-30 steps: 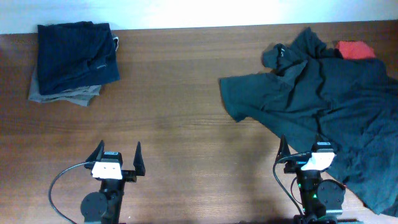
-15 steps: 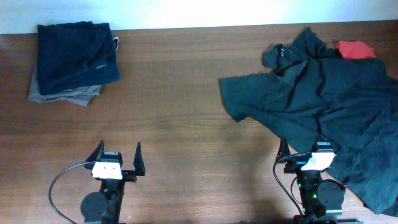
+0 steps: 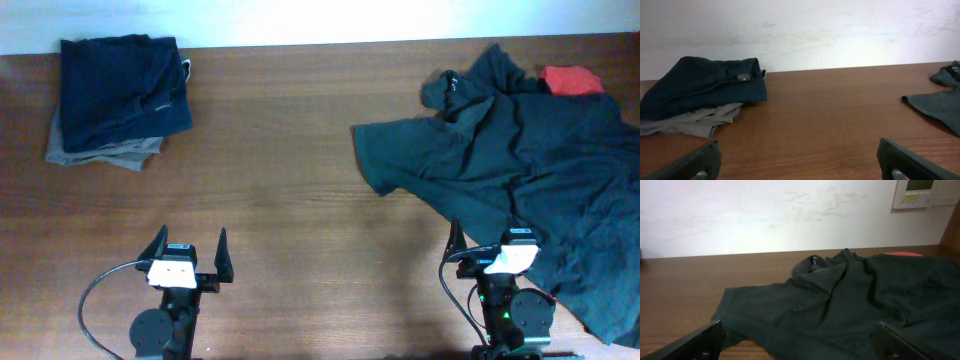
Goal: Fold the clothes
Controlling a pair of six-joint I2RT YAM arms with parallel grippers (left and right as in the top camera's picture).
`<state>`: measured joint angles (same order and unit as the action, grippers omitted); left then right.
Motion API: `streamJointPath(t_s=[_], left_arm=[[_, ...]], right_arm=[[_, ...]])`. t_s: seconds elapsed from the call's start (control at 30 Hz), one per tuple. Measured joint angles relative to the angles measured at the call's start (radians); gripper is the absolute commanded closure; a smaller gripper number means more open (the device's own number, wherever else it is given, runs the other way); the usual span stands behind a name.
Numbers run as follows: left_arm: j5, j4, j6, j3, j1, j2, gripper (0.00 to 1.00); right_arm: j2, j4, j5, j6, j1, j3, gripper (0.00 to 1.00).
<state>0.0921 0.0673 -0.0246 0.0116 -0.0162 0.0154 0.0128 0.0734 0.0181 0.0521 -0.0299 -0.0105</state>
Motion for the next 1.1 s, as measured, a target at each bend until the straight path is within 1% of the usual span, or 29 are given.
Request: streamJointPath(t_s=[0.53, 0.63, 0.77, 0.87, 0.93, 1.1], left_arm=[[0.0, 0.0, 0.0, 0.0, 0.0, 0.0, 0.01], [0.0, 0.0, 0.0, 0.0, 0.0, 0.0, 0.01], [0.0, 0.0, 0.0, 0.0, 0.0, 0.0, 0.01], [0.0, 0.0, 0.0, 0.0, 0.0, 0.0, 0.01], [0.0, 0.0, 0.0, 0.0, 0.0, 0.0, 0.01], [0.0, 0.0, 0.0, 0.0, 0.0, 0.0, 0.01]], right_arm=[[0.0, -0.011, -0.014, 0.0, 0.0, 0.0, 0.01], [0.0, -0.091, -0.017, 0.008, 0.0, 0.0, 0.01], [0.0, -0.263, 0.047, 0.059, 0.0, 0.0, 0.01], [0.0, -0.357, 0.072, 0.076, 0.0, 0.0, 0.01], [0.0, -0.394, 0.08, 0.081, 0.0, 0.0, 0.01], [0.003, -0.403, 0.08, 0.086, 0.0, 0.0, 0.01]])
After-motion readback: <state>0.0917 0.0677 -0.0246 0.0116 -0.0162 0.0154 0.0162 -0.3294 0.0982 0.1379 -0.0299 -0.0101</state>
